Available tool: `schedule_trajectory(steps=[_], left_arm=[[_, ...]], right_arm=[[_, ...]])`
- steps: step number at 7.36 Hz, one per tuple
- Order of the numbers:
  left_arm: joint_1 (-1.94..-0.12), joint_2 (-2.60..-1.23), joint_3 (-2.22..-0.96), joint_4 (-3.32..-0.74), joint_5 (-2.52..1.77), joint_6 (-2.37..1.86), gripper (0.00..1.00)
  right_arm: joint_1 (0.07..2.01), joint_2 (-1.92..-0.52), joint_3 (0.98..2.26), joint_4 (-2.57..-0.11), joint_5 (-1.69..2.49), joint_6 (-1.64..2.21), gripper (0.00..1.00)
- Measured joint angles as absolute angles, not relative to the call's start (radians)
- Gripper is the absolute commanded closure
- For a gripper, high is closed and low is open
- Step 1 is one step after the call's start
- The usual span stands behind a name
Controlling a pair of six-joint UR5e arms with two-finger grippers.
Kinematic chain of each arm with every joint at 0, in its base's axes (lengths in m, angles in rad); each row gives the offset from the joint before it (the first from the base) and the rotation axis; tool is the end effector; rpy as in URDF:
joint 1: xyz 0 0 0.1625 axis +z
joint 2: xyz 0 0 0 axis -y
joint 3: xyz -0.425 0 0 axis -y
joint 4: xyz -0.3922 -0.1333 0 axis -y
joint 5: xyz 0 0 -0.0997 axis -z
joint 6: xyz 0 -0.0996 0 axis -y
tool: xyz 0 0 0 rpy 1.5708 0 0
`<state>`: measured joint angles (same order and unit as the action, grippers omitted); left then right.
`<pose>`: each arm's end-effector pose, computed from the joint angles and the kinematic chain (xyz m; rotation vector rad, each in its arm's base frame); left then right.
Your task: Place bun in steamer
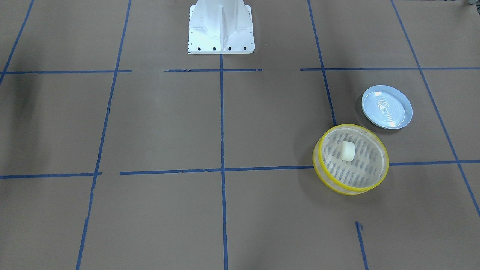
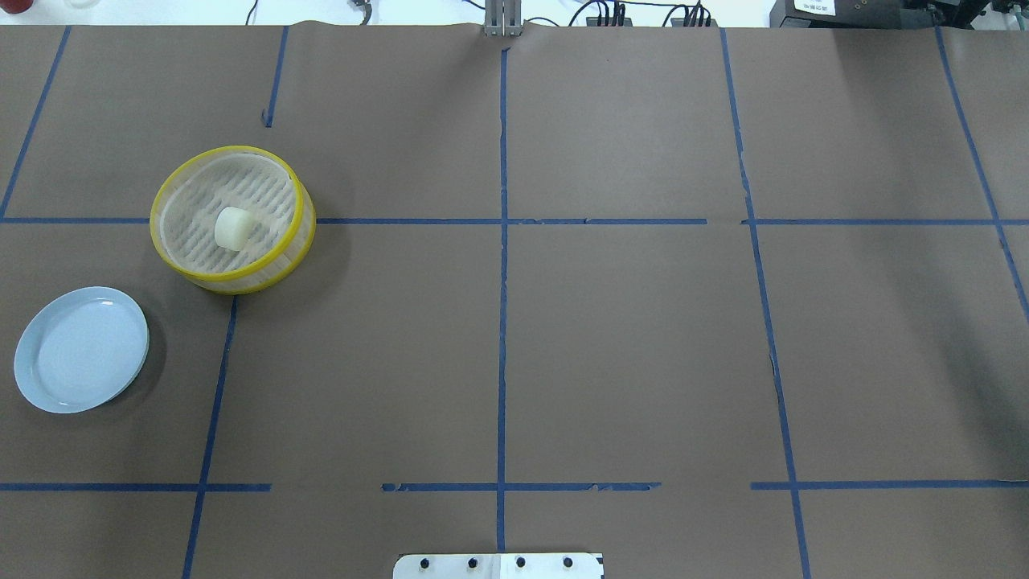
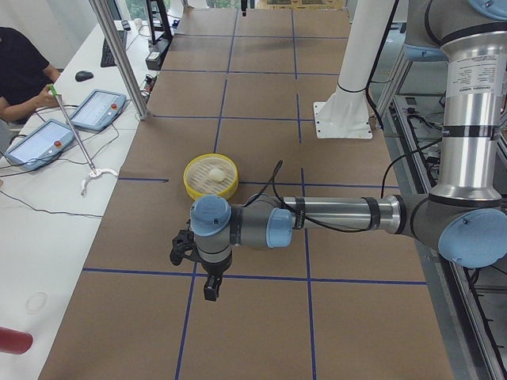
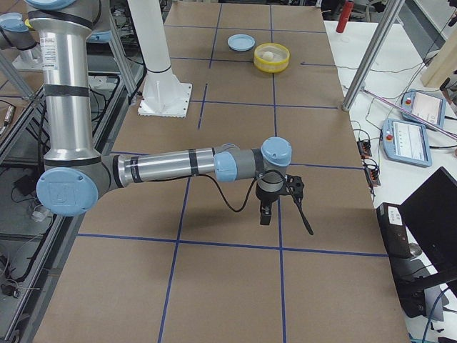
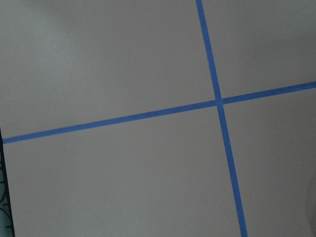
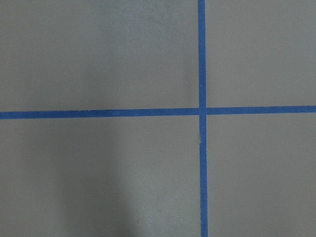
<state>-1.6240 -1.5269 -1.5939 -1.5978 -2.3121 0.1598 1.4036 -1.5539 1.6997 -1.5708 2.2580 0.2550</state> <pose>-0.0911 -0.4694 0.6681 0.0847 0.7368 0.1040 -0.0149 -0.5097 0.5922 -0.0068 -0.7000 0.0341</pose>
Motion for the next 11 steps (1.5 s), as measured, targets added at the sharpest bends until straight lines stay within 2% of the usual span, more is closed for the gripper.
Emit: schedule_trajectory(steps=[5, 11], left_arm=[[-1.622, -1.517, -1.644, -1.603, -2.336, -0.007, 0.00], [-1.618, -1.524, -1.639, -1.597, -2.340, -0.010, 0.00]], right_arm=[[1.403, -1.554, 1.700, -1.571, 2.258, 0.255, 0.00], [1.404, -1.554, 1.700, -1.571, 2.258, 0.255, 0.00]])
